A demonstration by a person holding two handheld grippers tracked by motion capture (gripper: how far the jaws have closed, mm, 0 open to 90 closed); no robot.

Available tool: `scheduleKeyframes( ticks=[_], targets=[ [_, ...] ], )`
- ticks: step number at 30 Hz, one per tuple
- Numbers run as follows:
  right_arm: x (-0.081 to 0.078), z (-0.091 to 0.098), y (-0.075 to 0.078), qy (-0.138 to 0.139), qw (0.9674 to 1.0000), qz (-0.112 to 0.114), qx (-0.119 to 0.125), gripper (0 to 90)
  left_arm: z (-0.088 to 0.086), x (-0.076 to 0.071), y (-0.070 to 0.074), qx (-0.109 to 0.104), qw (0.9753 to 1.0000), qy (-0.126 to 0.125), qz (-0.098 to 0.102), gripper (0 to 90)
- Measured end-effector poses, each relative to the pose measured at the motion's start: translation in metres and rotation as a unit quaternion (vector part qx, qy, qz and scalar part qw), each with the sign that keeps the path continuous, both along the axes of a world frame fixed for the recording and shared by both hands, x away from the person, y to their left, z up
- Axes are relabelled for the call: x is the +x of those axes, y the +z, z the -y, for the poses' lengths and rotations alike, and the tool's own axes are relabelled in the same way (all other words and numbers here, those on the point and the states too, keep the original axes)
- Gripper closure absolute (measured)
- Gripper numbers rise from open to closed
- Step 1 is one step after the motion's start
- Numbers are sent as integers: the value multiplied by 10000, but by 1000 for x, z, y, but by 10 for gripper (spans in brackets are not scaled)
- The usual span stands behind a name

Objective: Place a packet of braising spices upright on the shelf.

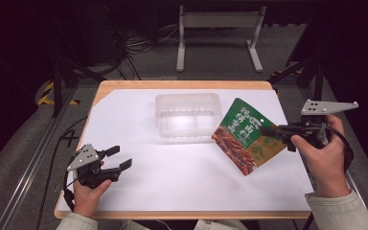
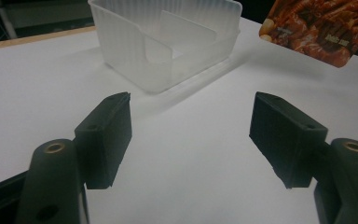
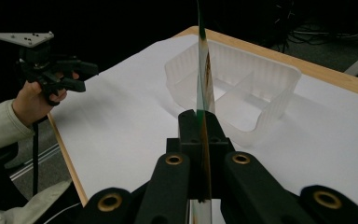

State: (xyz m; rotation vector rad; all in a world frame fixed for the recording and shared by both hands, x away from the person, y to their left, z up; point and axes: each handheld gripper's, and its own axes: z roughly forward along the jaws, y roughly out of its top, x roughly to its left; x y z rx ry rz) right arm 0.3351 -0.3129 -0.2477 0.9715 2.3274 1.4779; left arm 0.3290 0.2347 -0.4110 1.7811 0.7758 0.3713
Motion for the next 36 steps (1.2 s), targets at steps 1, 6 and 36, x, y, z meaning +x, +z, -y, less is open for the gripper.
scheduleKeyframes(
  ticks=[1, 6, 36],
  targets=[
    [0, -1, 1, -15, 10000, -16, 28, 900, 0, 0, 0, 7, 10000, 2, 14, 302],
    [3, -6, 8, -111, 9999, -67, 90, 900, 0, 0, 0, 2, 10000, 1, 28, 302],
    [47, -47, 44, -475, 9988, 74, 96, 900, -2, 0, -1, 38, 10000, 64, 2, 303]
  ],
)
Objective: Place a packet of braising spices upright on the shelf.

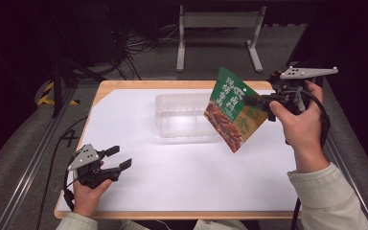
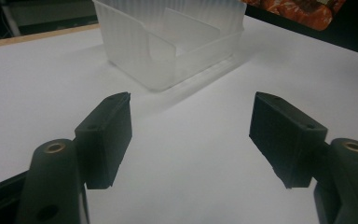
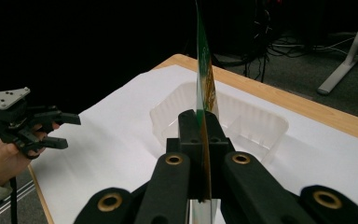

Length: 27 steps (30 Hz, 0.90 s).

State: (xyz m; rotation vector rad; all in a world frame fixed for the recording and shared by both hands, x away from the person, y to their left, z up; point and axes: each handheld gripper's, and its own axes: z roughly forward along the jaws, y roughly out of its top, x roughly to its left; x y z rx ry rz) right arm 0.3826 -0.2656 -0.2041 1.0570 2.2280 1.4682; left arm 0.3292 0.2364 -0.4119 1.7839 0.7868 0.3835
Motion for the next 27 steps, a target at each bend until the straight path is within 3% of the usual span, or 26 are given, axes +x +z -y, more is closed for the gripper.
scheduleKeyframes(
  ticks=[27],
  targets=[
    [53, -47, 12, -58, 10000, 44, 20, 900, -3, -1, -1, -12, 10000, 21, -12, 303]
  ],
)
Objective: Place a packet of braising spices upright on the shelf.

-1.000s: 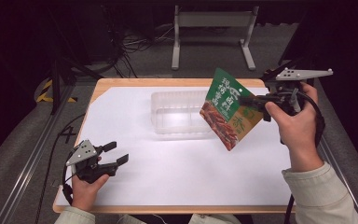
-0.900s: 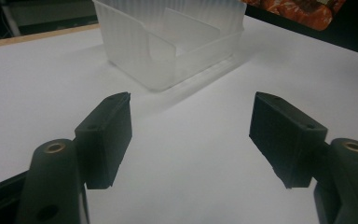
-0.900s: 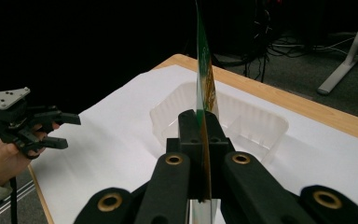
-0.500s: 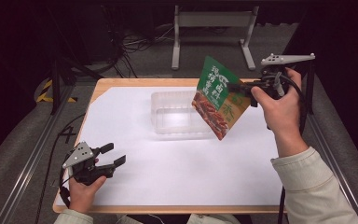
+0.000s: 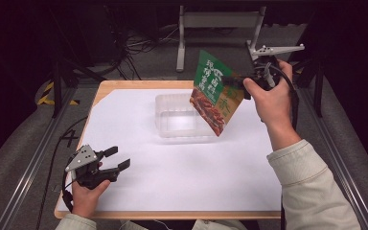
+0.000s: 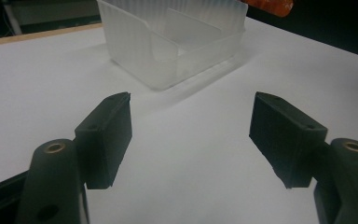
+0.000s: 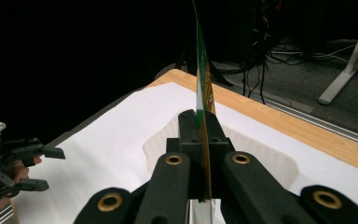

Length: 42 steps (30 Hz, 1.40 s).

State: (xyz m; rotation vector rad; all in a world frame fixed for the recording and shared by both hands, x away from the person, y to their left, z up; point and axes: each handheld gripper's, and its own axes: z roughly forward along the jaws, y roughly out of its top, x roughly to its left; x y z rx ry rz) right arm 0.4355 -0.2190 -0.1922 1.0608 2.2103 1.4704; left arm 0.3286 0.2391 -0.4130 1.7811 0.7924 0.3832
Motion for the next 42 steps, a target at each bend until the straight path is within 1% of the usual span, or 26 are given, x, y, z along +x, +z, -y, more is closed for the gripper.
scheduleKeyframes(
  ticks=[5, 8, 20, 28, 35, 36, 37, 42],
  targets=[
    [8, -12, 1, -26, 9999, 73, -64, 900, 0, 0, 0, -10, 10000, -17, 4, 303],
    [14, -18, 1, -42, 9999, 77, -117, 900, 0, 1, 0, -3, 10000, -22, 8, 303],
    [32, -39, -6, -125, 9998, 82, -97, 900, 0, 1, -1, -25, 10000, -24, 18, 304],
    [40, -45, -9, -151, 9998, 127, 22, 900, -1, 0, -1, -33, 10000, -20, 4, 304],
    [47, -51, -15, -79, 9999, 120, 8, 900, -3, -3, -1, -16, 10000, -3, 23, 306],
    [47, -52, -16, -78, 9999, 109, 3, 900, -3, -4, -1, -29, 10000, 10, 0, 306],
    [48, -53, -17, -77, 9999, 116, 1, 900, -4, -4, -1, -13, 10000, 8, 25, 305],
    [52, -57, -19, -37, 9999, 109, 26, 900, -8, -8, -1, -34, 10000, 91, 3, 306]
  ],
)
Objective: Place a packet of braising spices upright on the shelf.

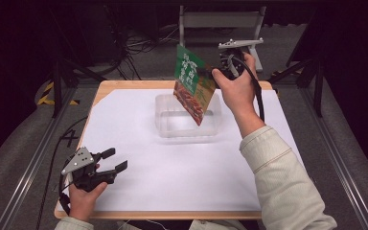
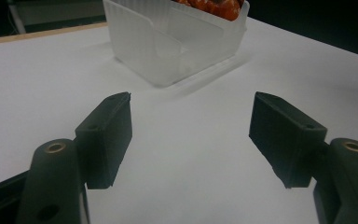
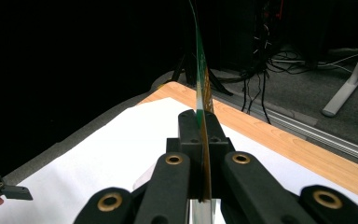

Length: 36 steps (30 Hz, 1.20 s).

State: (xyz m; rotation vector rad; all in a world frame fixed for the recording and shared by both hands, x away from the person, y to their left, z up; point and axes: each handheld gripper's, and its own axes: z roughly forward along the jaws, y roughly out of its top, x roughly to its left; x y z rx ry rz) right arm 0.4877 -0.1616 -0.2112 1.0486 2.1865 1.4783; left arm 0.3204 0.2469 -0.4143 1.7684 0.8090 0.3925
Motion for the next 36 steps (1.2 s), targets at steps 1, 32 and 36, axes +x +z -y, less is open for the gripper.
scheduleKeyframes(
  ticks=[1, 32, 36],
  targets=[
    [1, -1, -1, 5, 10000, -4, -4, 900, -1, -1, 0, -4, 10000, 8, -3, 305],
    [17, -29, -23, 92, 9989, 31, -463, 900, -3, -2, -1, 0, 10000, 18, -12, 306],
    [18, -32, -27, 129, 9982, 25, -581, 900, -2, -1, -1, 1, 10000, 17, -12, 306]
  ],
)
